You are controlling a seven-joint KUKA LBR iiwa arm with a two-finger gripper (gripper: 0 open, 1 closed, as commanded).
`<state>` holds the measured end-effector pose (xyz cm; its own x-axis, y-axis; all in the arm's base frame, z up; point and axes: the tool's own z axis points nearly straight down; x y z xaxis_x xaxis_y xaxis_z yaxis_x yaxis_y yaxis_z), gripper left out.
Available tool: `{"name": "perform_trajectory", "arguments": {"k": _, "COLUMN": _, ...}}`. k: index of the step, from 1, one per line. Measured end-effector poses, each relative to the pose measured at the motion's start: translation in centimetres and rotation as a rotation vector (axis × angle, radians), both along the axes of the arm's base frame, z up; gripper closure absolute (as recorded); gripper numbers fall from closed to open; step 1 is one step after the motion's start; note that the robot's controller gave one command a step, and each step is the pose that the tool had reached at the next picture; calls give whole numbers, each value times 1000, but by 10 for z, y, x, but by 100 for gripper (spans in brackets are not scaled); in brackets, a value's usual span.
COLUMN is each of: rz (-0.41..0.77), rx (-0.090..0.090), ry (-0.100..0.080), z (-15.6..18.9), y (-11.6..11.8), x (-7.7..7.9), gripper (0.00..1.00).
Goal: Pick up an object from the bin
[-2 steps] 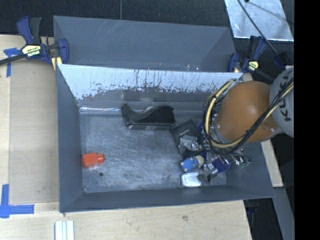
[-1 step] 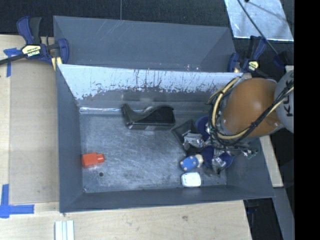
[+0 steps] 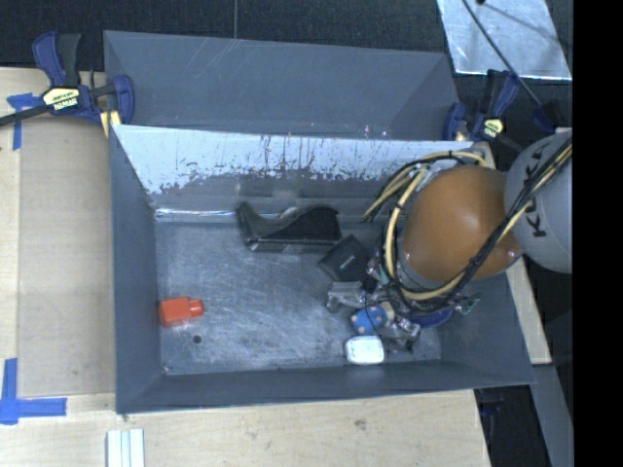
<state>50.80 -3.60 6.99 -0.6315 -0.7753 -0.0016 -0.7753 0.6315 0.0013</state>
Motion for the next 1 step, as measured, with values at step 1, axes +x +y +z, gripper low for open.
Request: {"name": "perform_trajectory", "arguments": {"k": 1, "rz": -4, "rx": -1, "ry": 0, "z": 0, "y": -2, "x": 0, "gripper": 100}}
